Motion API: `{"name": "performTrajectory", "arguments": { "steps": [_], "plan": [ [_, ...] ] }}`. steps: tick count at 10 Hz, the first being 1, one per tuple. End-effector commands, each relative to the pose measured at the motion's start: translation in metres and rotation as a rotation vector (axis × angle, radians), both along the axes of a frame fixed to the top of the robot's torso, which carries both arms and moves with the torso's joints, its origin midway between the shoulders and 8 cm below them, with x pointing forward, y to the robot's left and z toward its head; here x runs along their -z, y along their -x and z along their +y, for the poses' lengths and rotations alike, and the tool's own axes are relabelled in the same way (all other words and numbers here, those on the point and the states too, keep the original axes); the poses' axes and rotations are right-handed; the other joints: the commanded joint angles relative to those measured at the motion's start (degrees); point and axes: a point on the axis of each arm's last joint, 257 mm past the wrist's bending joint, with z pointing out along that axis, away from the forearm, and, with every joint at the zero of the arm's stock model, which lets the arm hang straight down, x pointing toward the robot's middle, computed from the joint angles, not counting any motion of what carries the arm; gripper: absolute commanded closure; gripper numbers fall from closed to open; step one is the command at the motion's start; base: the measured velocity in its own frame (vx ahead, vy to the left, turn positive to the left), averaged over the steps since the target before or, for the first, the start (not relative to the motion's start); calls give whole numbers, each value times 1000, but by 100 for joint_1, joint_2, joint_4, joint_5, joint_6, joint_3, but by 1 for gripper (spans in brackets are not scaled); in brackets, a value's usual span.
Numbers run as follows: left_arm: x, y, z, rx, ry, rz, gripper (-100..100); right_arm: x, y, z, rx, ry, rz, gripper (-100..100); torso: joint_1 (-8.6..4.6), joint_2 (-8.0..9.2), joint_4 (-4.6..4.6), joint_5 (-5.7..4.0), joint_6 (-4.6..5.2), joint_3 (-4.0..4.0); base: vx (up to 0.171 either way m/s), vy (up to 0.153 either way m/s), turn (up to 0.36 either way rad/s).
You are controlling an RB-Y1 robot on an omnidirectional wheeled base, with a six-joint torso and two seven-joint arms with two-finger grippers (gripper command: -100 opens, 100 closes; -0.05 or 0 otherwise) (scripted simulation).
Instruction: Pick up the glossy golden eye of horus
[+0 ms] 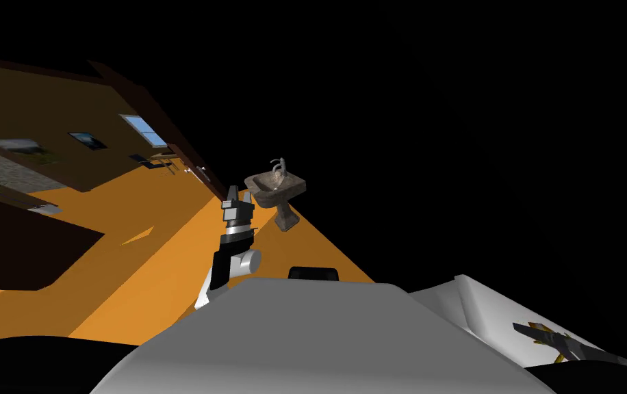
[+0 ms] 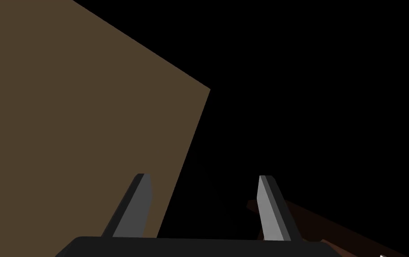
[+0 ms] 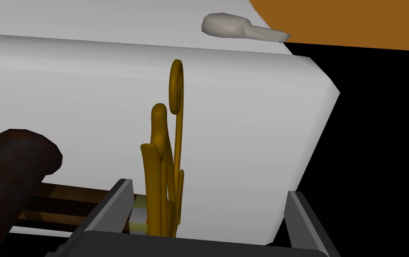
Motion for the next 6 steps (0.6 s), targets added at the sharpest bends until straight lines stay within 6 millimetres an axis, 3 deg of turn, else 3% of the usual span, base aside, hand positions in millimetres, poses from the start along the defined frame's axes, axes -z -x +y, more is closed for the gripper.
{"name": "performTrajectory", "arguments": {
  "steps": [1,2,4,5,6],
  "plan": [
    [0,0,0,0,0,0,0,-5,12,-9,45,11,8,-100,0,0,0,0,0,0,-75,42,129],
    [0,0,0,0,0,0,0,5,33,-6,80,-9,25,-100,-6,-2,1,-4,7,0,-69,64,300],
    [0,0,0,0,0,0,0,1,32,-11,86,3,24,-100,-6,-6,0,-4,7,-2,-45,34,73],
    [0,0,0,0,0,0,0,1,33,-12,92,2,24,100,-17,-16,-2,-6,7,-8,-5,4,-2],
    [0,0,0,0,0,0,0,1,33,-12,91,2,24,100,-23,-24,-4,-8,6,-13,-5,-1,-13]
  ]
}}
